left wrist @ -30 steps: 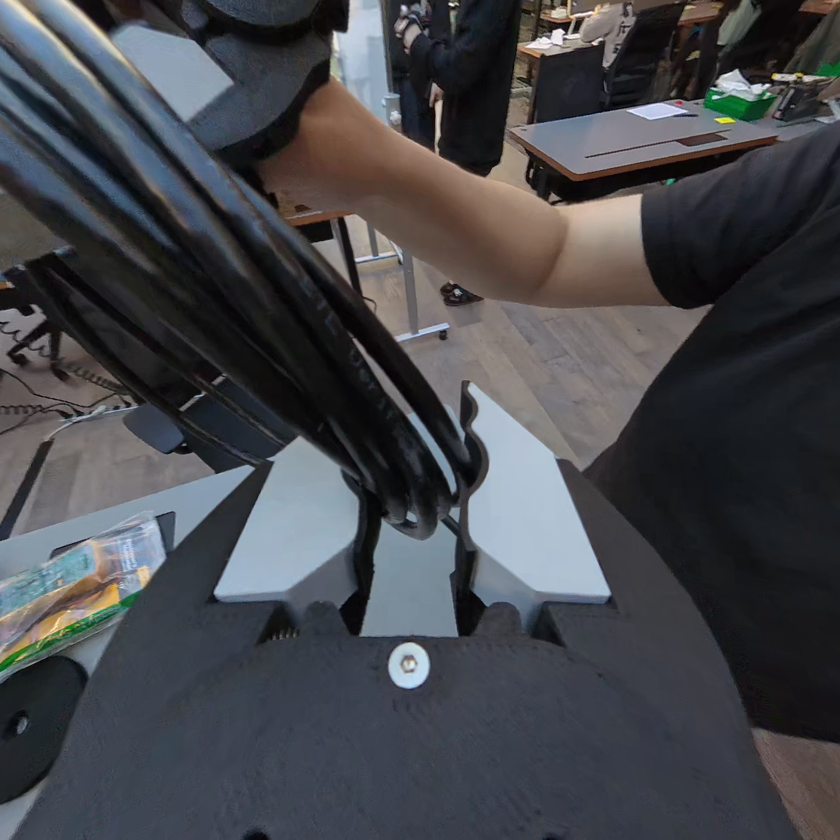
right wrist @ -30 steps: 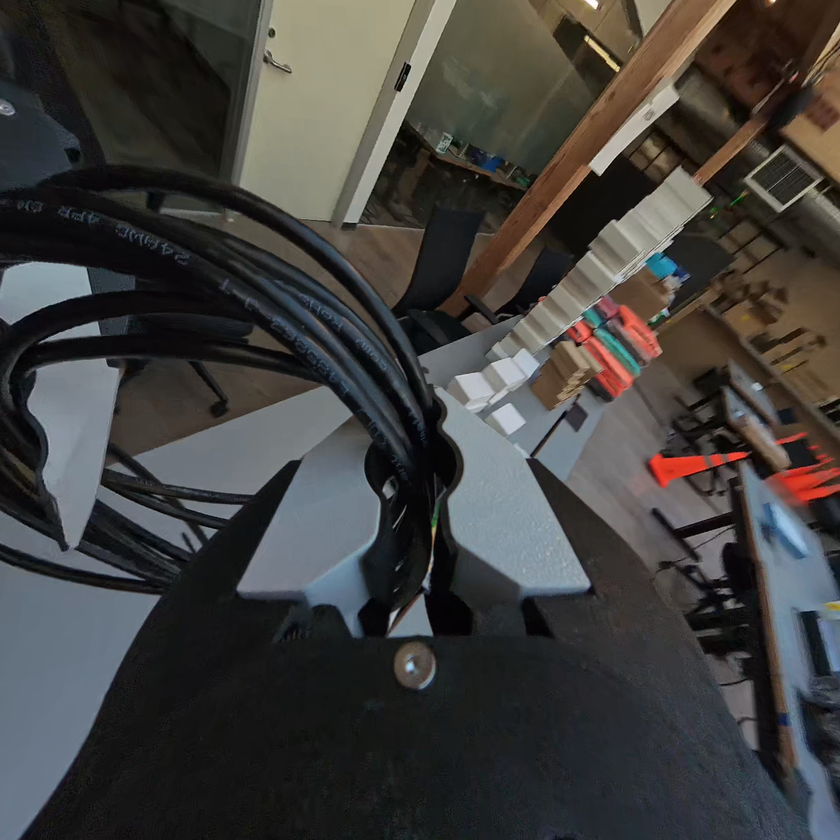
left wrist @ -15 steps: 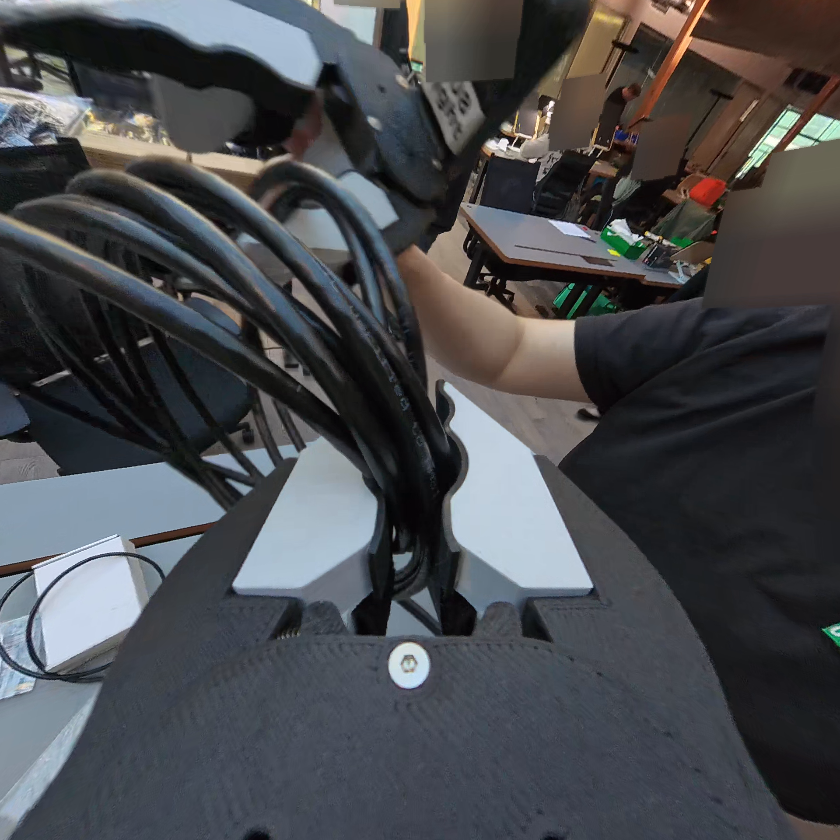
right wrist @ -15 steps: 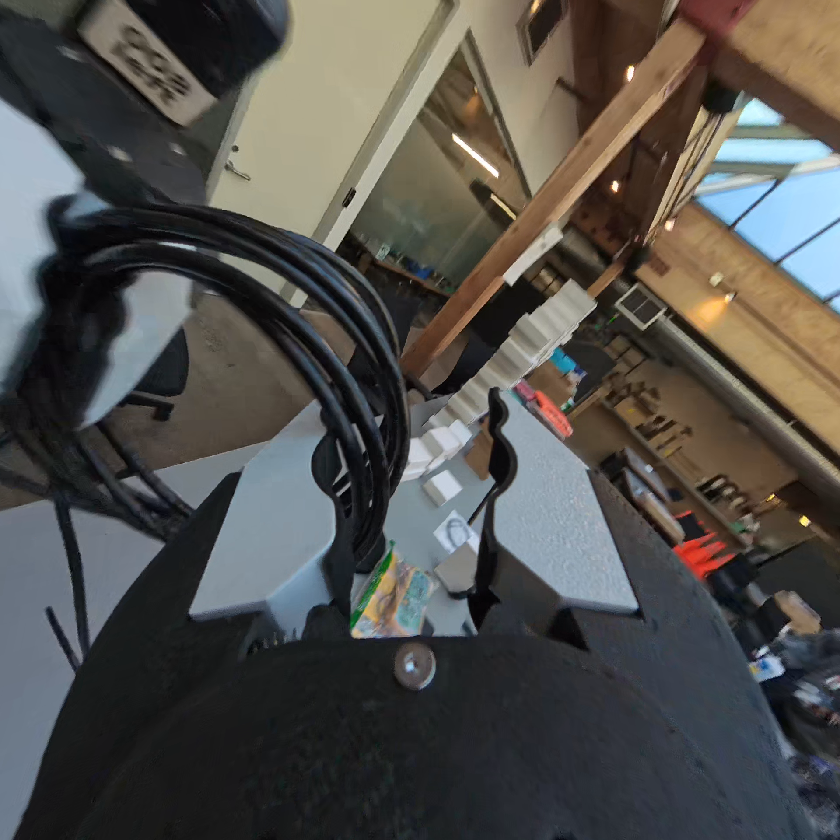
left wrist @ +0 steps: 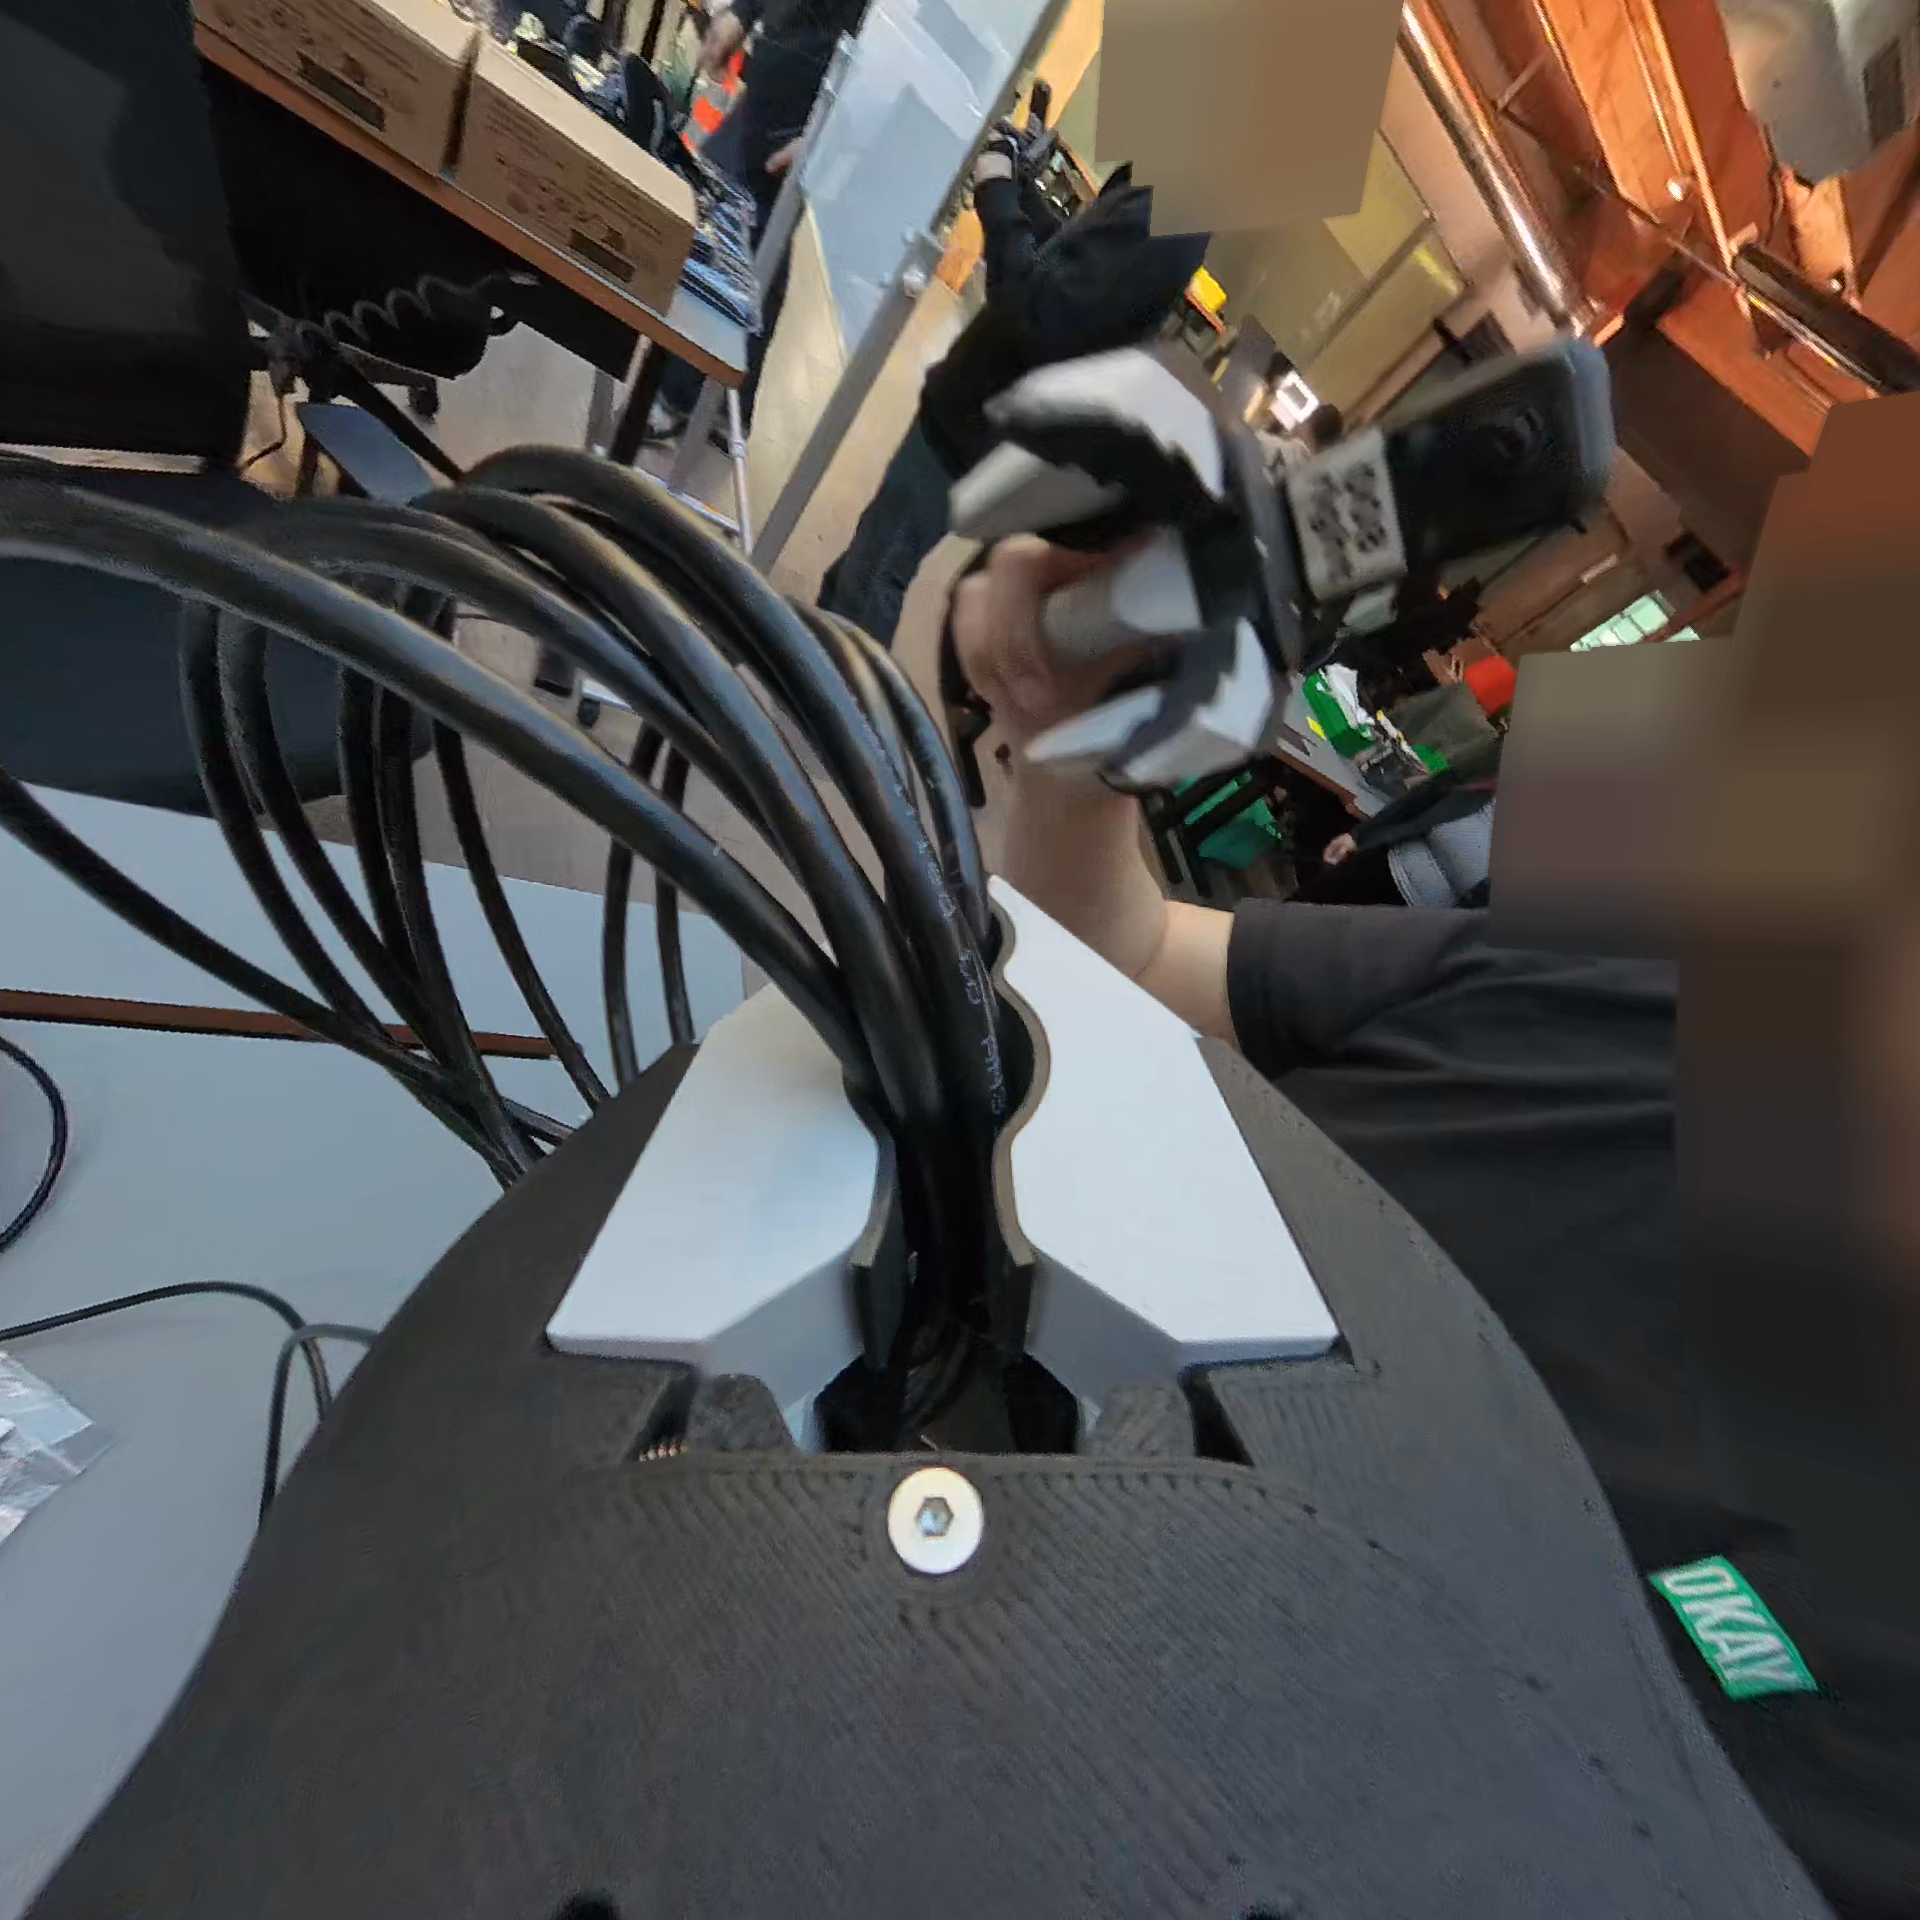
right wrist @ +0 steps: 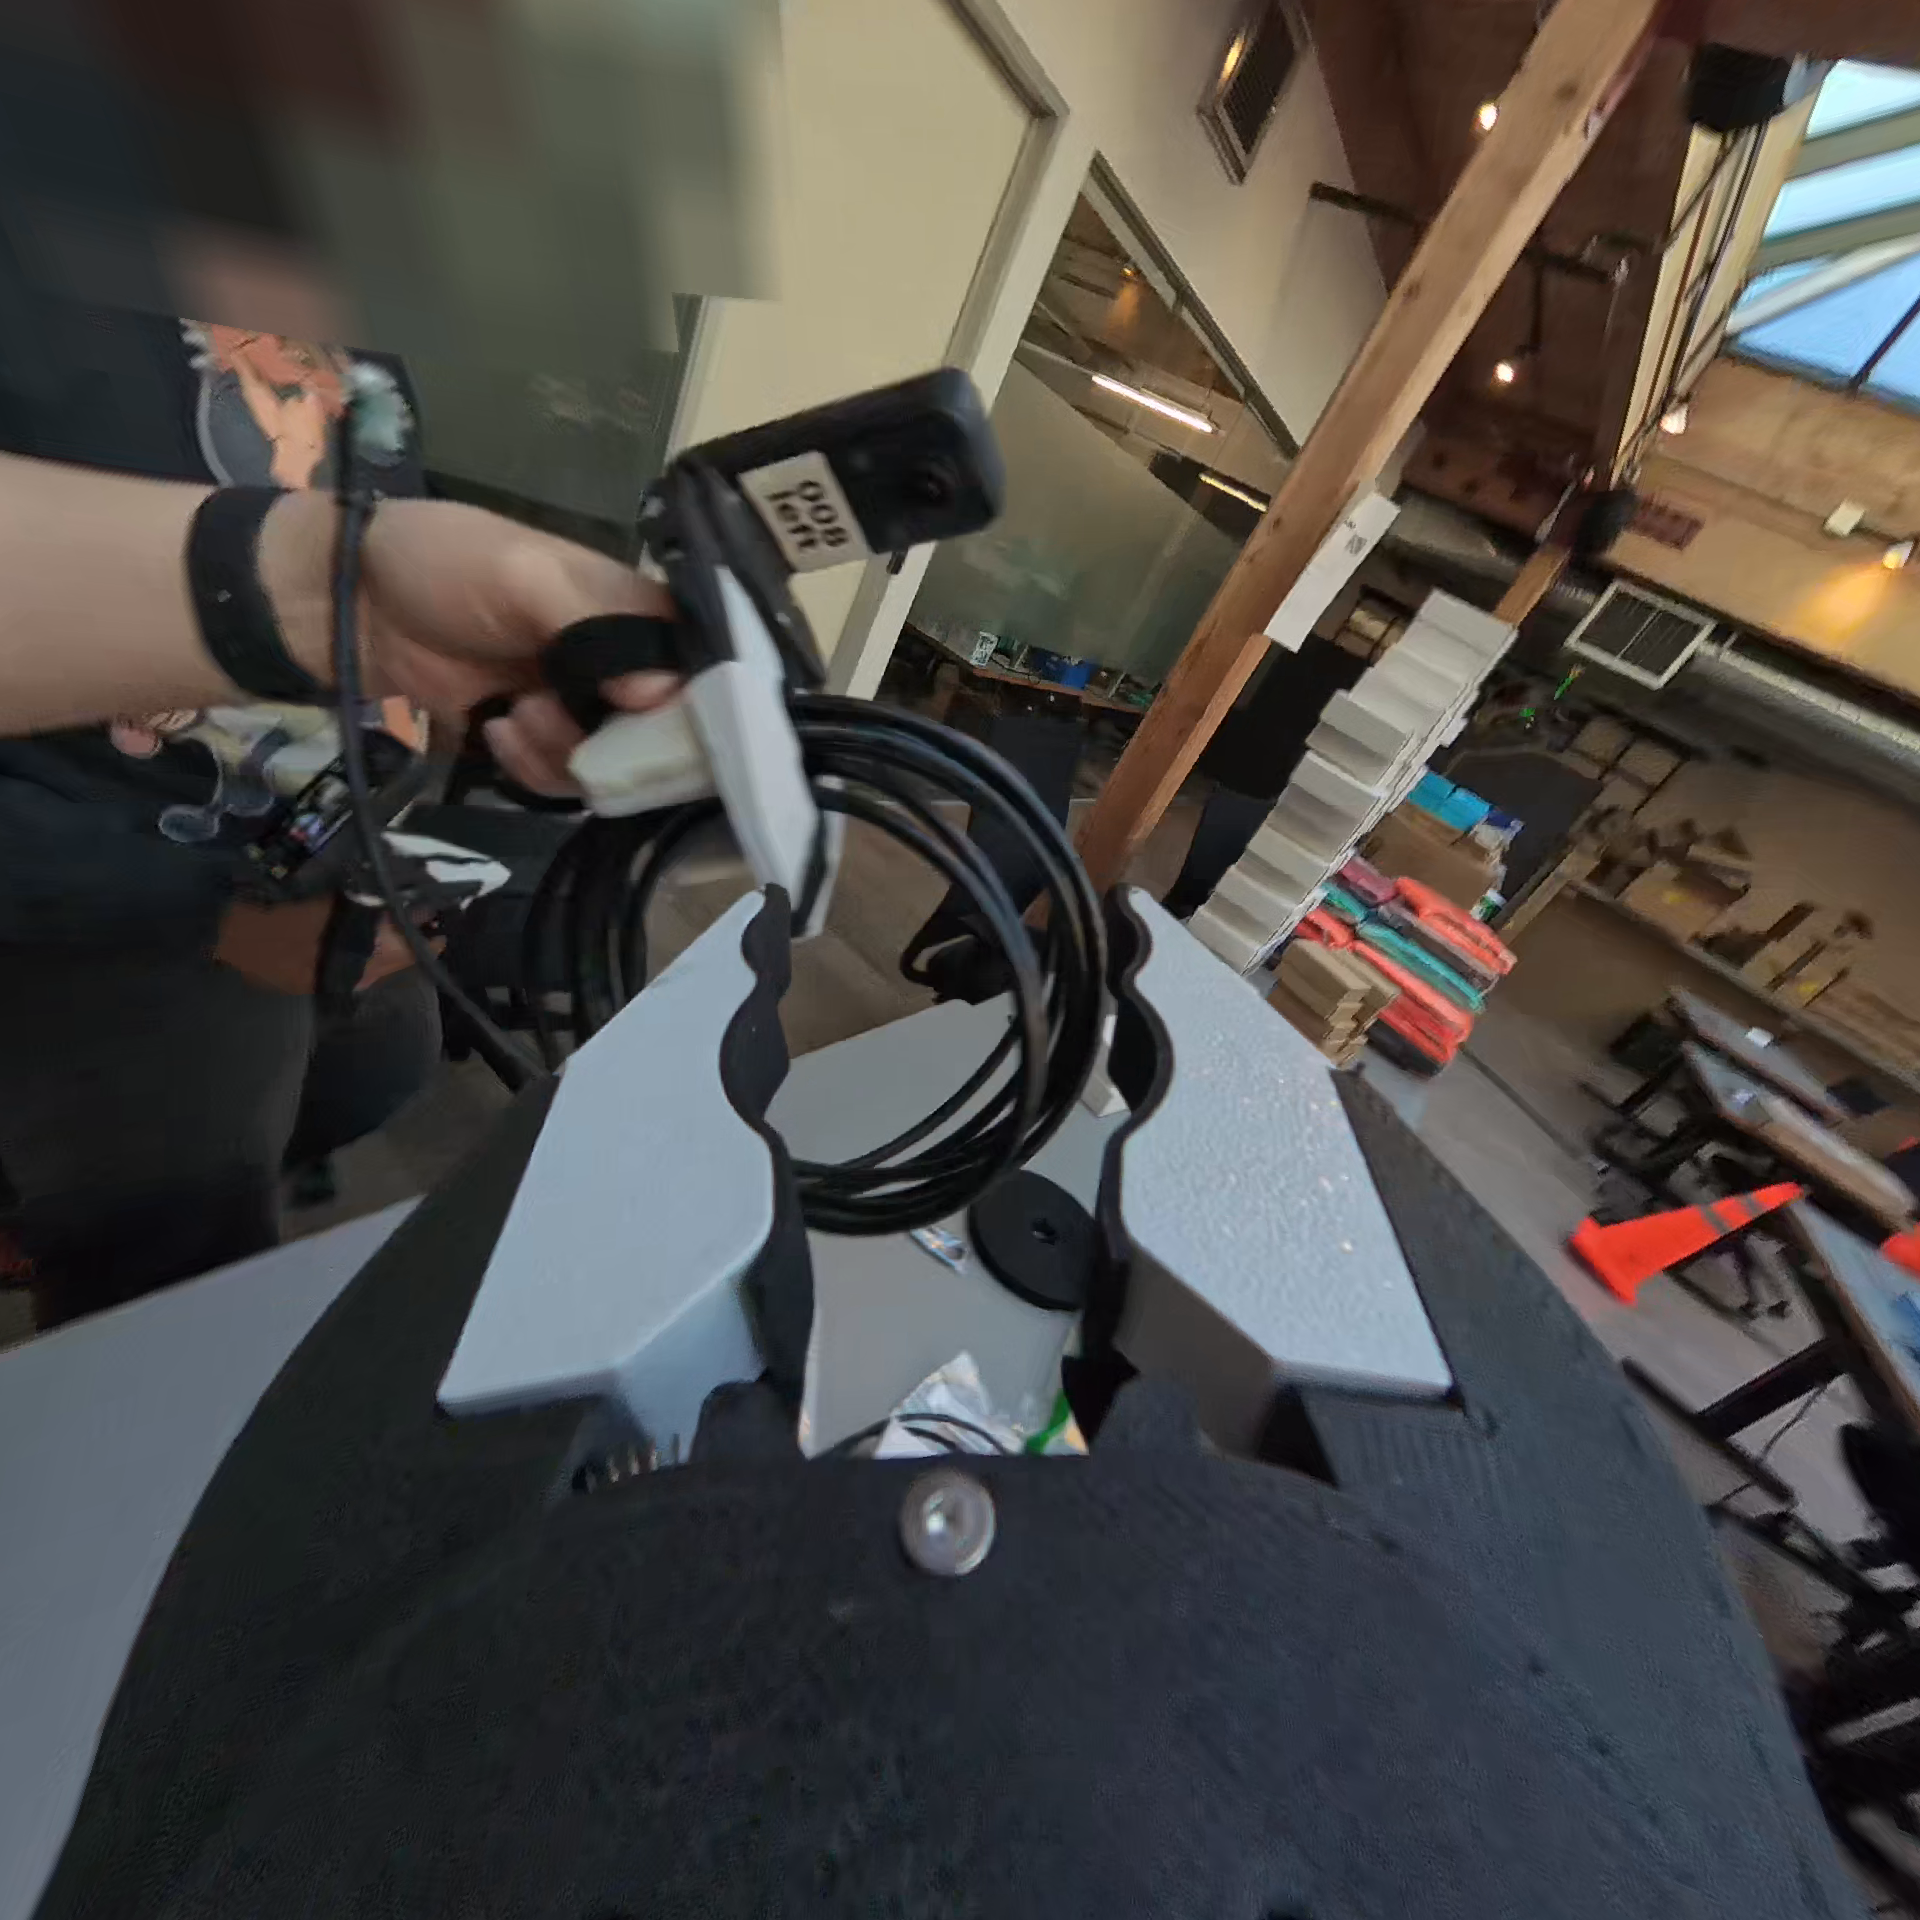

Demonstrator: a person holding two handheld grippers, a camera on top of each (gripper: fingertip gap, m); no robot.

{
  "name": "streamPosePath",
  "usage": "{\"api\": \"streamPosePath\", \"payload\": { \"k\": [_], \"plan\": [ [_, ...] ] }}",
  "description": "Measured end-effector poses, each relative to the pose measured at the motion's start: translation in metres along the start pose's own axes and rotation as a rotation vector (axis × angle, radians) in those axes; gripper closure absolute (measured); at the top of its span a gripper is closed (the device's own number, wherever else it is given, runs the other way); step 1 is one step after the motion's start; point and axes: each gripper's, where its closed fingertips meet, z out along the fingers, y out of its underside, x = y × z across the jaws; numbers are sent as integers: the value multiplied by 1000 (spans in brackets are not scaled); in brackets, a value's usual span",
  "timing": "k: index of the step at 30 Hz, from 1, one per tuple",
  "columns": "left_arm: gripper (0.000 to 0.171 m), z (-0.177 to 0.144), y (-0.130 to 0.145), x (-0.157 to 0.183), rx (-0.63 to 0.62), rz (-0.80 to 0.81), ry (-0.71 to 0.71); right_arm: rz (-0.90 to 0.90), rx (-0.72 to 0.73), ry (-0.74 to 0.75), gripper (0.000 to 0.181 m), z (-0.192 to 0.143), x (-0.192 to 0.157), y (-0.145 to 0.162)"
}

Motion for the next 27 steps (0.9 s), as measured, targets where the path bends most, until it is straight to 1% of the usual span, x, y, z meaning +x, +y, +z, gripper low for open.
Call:
{"api": "streamPosePath", "payload": {
  "k": [2,3,4,5,6,7,9,12,13,14,17,18,21,24,27],
  "plan": [
    [167,0,-5,-15,25,-25,-56,-136,30,-76,112,-5,-49,0],
    [168,0,-7,-20,31,-35,-72,-157,56,-124,98,1,-75,7],
    [168,2,-9,-21,36,-46,-73,-173,35,-164,83,13,-96,24],
    [168,4,-11,-21,43,-61,-66,-184,-24,-168,69,30,-107,49],
    [168,7,-13,-20,48,-75,-55,-183,-80,-168,67,48,-112,74],
    [168,10,-15,-18,49,-88,-42,-143,-93,-165,67,64,-113,89],
    [168,17,-19,-18,47,-107,-36,-7,-60,-173,72,87,-114,96],
    [168,25,-21,-29,41,-113,-99,119,-56,-180,106,102,-110,88],
    [168,25,-23,-35,52,-128,-124,165,-55,-171,124,103,-105,86],
    [168,25,-25,-40,68,-150,-139,219,-53,-172,138,104,-100,85],
    [167,23,-27,-58,102,-237,-197,436,-17,-287,158,108,-98,84],
    [167,22,-28,-65,116,-268,-222,479,-7,-331,162,109,-100,85],
    [166,22,-26,-79,123,-351,-232,530,6,-351,169,112,-100,90],
    [162,27,-24,-75,116,-436,-150,580,73,-394,172,104,-102,83],
    [148,32,-27,-64,104,-499,-13,643,156,-449,174,88,-103,72]
  ]
}}
